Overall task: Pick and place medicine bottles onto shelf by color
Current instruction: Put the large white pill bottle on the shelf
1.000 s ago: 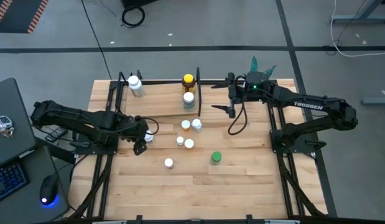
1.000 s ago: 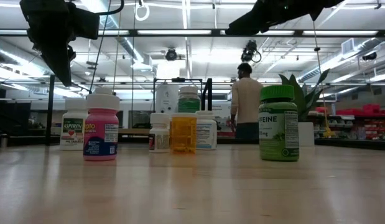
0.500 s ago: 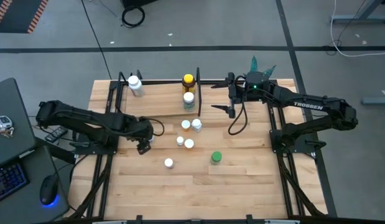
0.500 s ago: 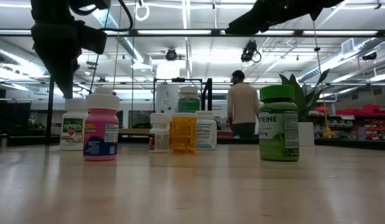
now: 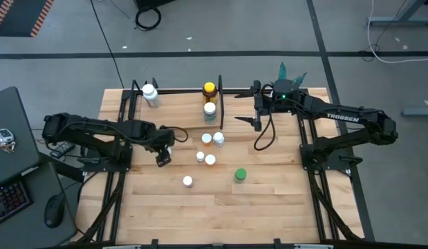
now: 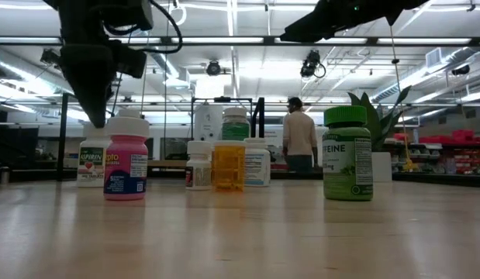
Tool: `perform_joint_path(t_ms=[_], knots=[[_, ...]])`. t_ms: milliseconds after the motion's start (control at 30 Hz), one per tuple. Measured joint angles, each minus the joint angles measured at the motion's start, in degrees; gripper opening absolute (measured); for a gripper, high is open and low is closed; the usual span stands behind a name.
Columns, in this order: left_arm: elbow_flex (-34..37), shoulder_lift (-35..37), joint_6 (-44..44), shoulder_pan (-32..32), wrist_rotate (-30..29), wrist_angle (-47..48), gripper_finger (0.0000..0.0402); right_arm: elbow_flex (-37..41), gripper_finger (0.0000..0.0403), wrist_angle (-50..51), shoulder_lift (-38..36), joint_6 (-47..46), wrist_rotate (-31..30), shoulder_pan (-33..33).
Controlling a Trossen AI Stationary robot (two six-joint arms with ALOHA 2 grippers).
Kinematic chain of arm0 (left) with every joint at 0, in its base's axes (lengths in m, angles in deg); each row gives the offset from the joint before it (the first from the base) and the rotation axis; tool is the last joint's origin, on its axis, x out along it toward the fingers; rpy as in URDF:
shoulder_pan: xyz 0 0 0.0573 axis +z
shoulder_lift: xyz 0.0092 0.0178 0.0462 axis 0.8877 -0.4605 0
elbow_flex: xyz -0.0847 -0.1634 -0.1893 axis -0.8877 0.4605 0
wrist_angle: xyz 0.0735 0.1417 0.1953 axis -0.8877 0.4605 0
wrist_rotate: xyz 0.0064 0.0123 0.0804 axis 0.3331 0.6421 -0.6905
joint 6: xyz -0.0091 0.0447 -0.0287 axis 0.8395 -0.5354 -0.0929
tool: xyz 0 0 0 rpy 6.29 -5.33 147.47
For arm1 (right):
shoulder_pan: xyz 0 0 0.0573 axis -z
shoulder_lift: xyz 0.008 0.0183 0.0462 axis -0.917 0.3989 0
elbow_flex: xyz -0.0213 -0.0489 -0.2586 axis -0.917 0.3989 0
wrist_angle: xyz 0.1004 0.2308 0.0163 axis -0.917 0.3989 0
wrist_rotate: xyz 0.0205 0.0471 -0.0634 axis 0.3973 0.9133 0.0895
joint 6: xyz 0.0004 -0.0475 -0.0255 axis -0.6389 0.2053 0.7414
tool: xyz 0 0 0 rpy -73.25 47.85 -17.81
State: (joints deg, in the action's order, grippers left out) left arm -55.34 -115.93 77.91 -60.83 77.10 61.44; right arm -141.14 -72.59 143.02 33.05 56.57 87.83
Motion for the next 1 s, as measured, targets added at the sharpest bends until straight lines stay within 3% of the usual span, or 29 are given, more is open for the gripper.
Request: perform_joint_path(t_ms=[167,500,833,1000], knots=[[4.6,0.0,-1.87,2.73,3.82,-5.19,0.0298,0.0,0.0379,0.04,0.0,0.07,0.02,0.0],[5.7,0.0,-2.71,4.22,3.92,-7.73,0.0294,0.0,0.0379,0.02,0.0,-0.1,0.02,0.0],[5.59,0.07,-2.85,4.2,3.84,-8.0,0.0219,0.0,0.0379,0.02,0.0,-0.39,0.02,0.0],[3.78,-0.08,-4.34,4.22,3.87,-5.43,0.0211,0.0,0.0379,-0.37,0.0,-0.39,0.01,0.0]])
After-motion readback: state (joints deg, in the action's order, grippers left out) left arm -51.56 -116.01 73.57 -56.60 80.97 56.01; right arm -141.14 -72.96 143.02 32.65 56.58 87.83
